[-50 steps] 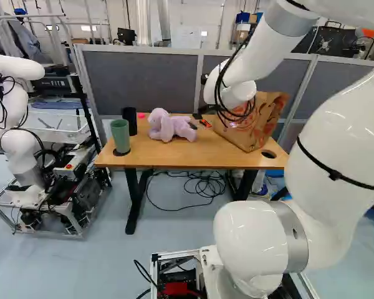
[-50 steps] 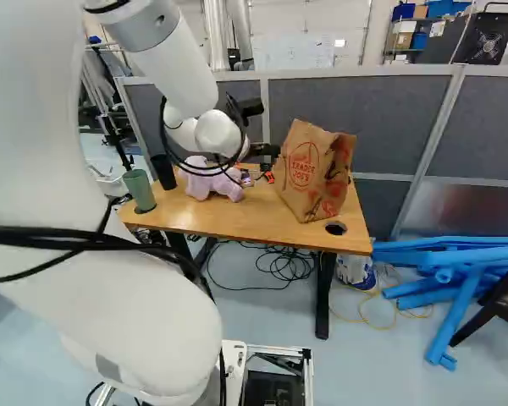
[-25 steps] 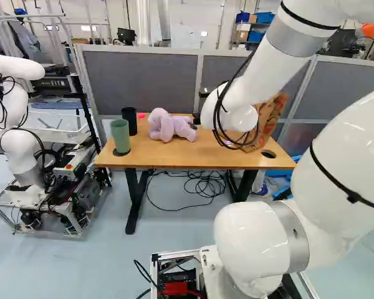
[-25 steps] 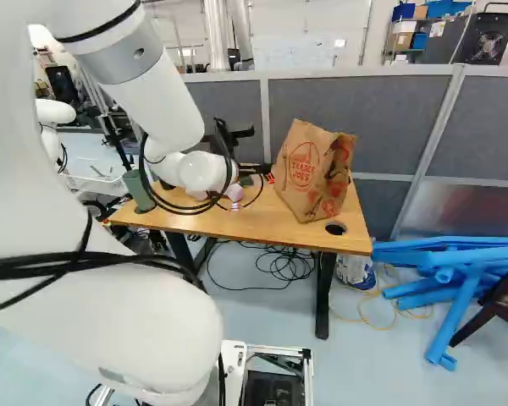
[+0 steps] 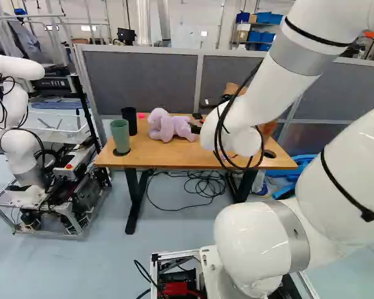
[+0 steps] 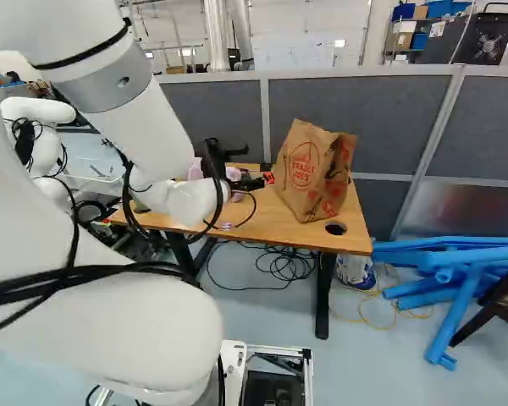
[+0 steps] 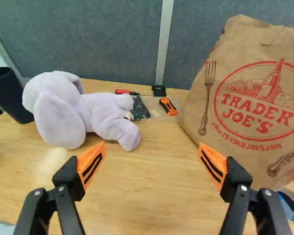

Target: Pick up the bag on the ground and place it on the table

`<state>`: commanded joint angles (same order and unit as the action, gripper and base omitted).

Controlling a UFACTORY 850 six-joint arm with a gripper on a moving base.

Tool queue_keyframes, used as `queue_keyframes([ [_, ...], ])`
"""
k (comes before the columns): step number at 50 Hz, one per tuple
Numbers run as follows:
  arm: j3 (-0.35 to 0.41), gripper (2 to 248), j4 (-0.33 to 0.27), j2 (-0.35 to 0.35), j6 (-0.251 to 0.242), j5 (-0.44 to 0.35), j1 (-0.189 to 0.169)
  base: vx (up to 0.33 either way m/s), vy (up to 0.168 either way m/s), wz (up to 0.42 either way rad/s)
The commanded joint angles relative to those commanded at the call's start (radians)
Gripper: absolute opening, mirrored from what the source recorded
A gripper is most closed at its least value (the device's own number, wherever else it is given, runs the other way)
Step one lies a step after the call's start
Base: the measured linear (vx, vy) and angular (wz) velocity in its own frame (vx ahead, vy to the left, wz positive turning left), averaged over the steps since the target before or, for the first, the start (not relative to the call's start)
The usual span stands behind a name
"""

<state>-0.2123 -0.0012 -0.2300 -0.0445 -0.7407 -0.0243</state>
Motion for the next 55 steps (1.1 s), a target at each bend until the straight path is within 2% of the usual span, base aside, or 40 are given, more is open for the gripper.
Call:
queue_keyframes([
  [27, 0.100, 247, 0.001, -0.040, 0.036, -0.106, 0.019, 0.000, 0.000, 0.000],
  [55, 0.125, 247, 0.001, -0.049, 0.045, -0.132, 0.024, 0.000, 0.000, 0.000],
])
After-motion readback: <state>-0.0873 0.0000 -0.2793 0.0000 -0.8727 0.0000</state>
